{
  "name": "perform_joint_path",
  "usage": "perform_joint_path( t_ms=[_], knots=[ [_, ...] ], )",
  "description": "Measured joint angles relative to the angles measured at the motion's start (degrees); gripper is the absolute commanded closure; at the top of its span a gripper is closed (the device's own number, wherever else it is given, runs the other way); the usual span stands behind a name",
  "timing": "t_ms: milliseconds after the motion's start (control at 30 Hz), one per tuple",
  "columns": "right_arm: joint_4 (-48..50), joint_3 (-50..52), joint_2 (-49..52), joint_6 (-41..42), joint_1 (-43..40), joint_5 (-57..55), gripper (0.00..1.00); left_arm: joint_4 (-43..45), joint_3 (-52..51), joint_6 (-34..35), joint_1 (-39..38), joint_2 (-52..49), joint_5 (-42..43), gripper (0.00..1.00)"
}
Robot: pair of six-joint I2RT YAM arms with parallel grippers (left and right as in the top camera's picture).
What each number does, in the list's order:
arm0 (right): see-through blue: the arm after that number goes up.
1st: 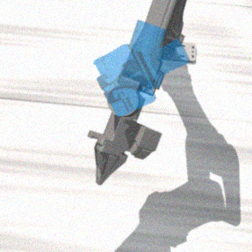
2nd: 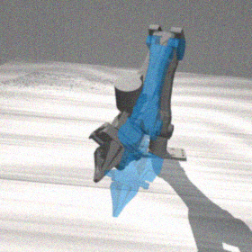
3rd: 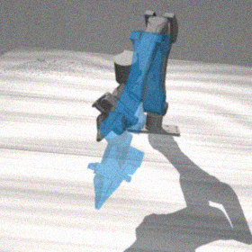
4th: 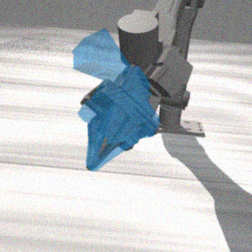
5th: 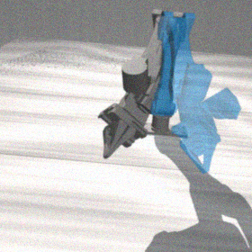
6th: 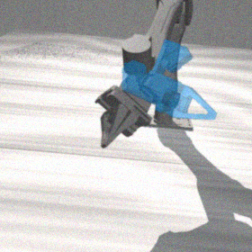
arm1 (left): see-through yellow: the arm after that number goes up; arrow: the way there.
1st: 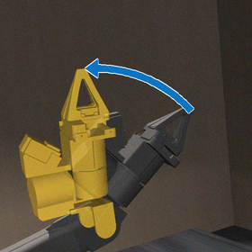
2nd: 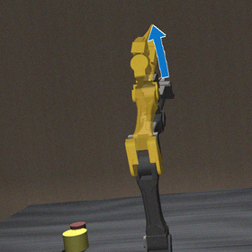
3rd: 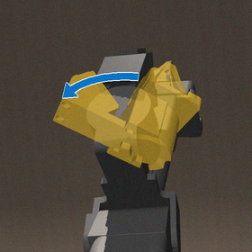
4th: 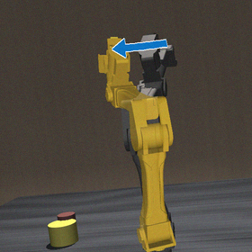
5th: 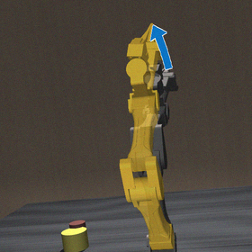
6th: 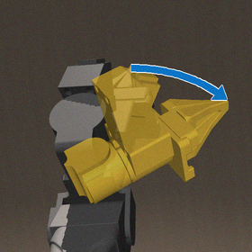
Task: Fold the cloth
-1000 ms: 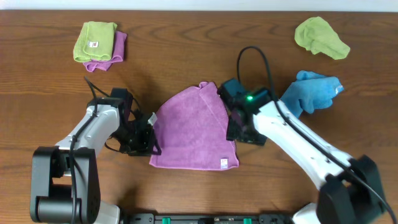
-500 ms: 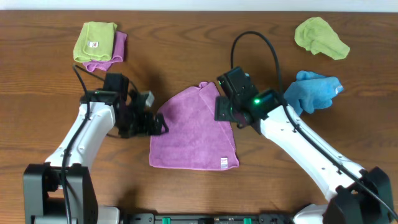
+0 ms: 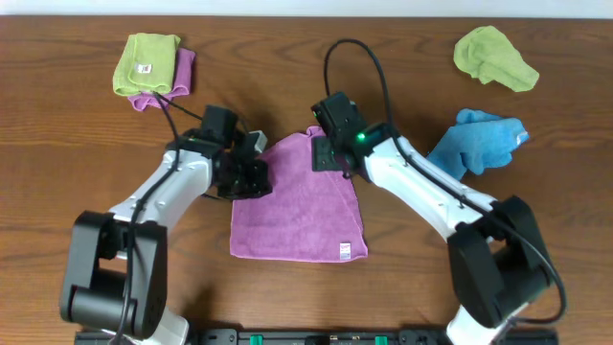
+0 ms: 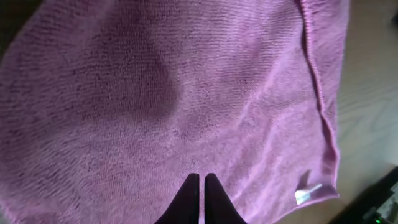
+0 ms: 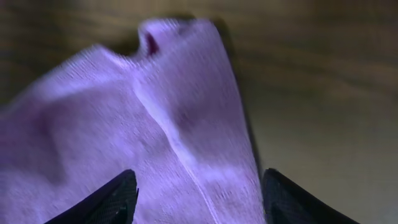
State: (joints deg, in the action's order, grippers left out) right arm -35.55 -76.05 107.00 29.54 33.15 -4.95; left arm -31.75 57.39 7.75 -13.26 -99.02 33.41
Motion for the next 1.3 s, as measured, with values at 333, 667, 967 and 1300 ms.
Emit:
perform_joint_path(
  t_ms=[333, 667, 967, 1300],
  knots=[
    [-1.29, -6.93, 7.1, -2.69, 0.79, -0.15, 0.37, 2.21, 0.0, 2.36, -0.26, -6.75, -2.4, 0.94],
    [0.02, -7.48, 10.21, -3.5, 2.62, -2.93, 0.44, 2.27, 0.0, 2.97, -0.26, -7.06, -2.32, 0.94],
    [2.62, -7.48, 11.52, -3.5, 2.6, -4.87, 0.5, 2.29, 0.0, 3.63, -0.26, -7.06, -2.14, 0.94],
    [0.24, -8.79, 13.6, -3.96, 2.6, -7.08, 0.99, 2.29, 0.0, 4.07, -0.26, -7.06, -2.12, 0.94]
  ],
)
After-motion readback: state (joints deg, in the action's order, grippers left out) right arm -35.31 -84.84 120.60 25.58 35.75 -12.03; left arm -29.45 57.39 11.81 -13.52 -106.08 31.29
